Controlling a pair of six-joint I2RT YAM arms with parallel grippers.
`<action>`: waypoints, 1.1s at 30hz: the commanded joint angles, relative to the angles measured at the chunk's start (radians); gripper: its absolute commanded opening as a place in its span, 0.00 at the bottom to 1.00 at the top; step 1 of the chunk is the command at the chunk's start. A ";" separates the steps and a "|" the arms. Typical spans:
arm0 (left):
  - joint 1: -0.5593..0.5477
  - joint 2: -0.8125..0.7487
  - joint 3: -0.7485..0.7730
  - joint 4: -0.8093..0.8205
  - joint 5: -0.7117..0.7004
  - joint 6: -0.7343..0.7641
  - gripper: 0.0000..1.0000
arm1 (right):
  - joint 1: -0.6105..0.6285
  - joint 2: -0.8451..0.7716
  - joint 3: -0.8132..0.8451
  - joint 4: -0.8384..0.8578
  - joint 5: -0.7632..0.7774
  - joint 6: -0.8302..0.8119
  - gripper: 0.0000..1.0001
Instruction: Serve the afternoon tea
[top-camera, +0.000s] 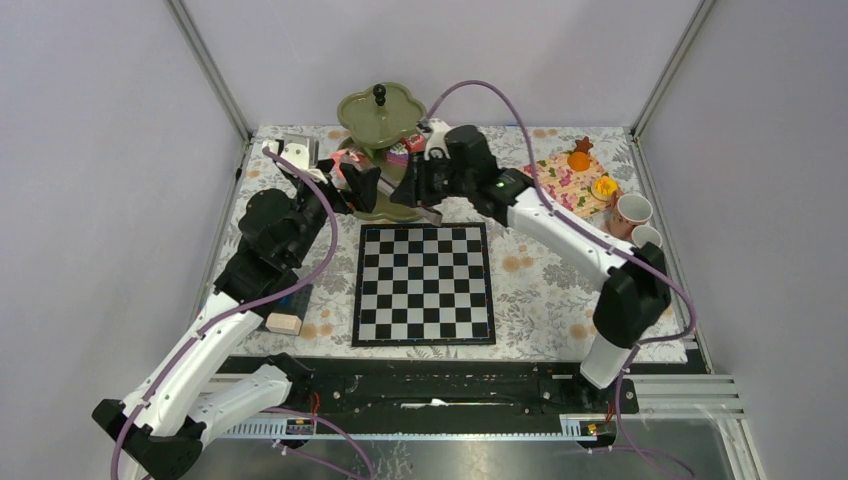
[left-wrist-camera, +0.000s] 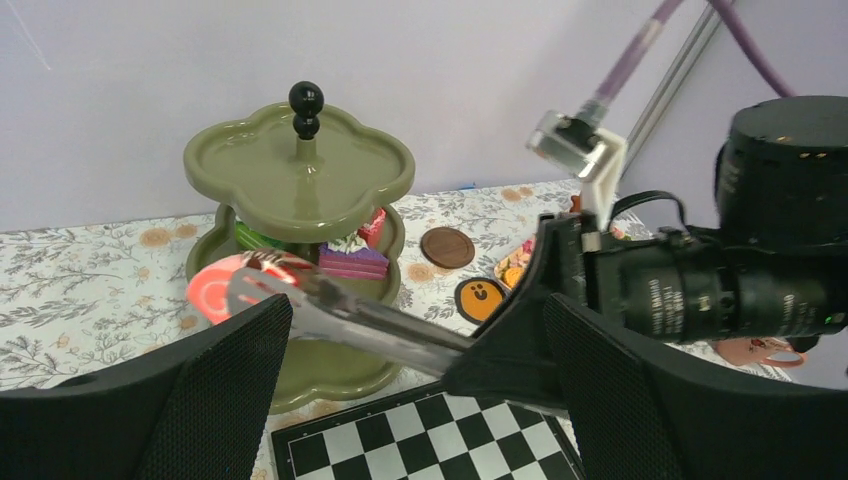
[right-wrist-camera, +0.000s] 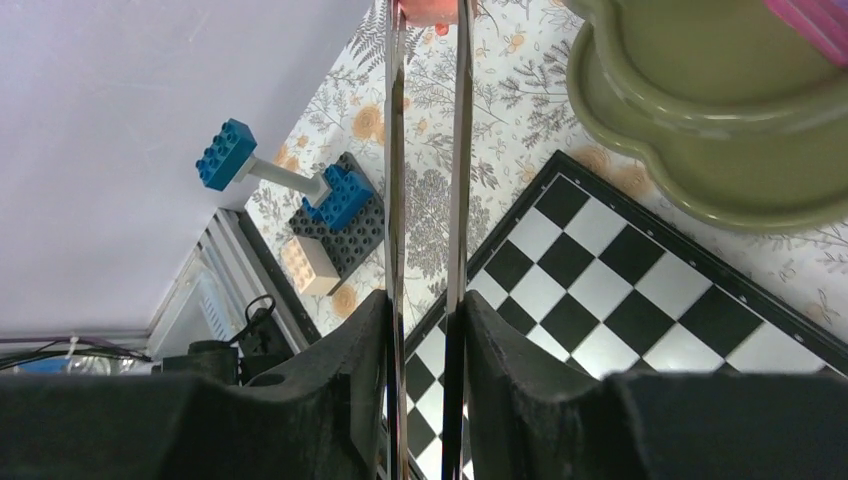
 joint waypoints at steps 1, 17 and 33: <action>0.006 -0.031 -0.007 0.059 -0.036 0.019 0.99 | 0.087 0.083 0.147 0.020 0.154 -0.013 0.33; 0.015 -0.056 -0.020 0.065 -0.045 0.018 0.99 | 0.175 0.487 0.694 -0.277 0.637 -0.046 0.34; 0.020 -0.053 -0.021 0.065 -0.032 0.012 0.99 | 0.178 0.535 0.792 -0.388 0.649 -0.058 0.36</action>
